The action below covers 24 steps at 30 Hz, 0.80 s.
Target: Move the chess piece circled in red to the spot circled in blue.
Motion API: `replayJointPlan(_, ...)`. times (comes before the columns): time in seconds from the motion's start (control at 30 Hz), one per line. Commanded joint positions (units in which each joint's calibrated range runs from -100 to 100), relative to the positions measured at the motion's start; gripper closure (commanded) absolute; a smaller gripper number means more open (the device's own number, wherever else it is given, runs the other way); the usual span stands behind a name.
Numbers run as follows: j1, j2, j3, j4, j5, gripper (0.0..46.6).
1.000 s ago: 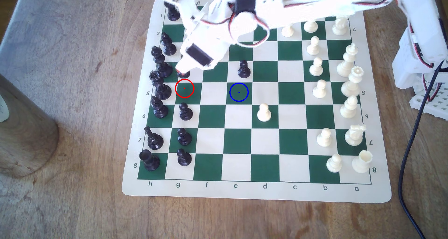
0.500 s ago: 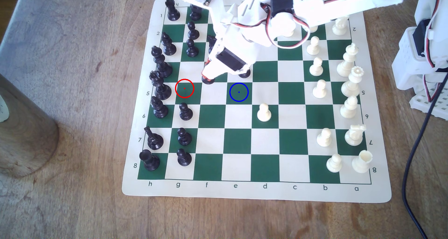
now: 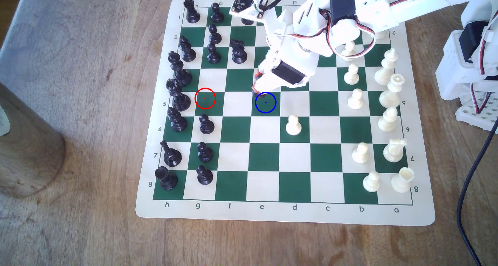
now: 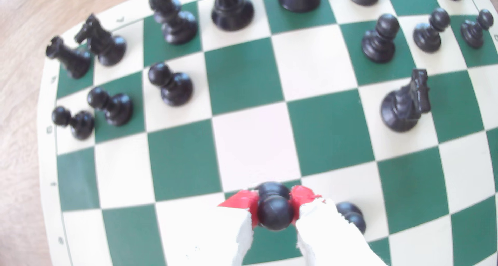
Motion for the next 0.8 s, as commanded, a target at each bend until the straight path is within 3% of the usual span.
replayJointPlan(0.0,-0.78,0.21,-1.83,-1.17,0.29,46.3)
replayJointPlan(0.4,-0.47,4.96,-2.64,-2.07,1.03,45.5)
replayJointPlan(0.6,-0.31,5.39,-2.64,-2.31,0.83,31.1)
replayJointPlan(0.77,0.00,4.46,-2.64,-1.41,1.03,27.6)
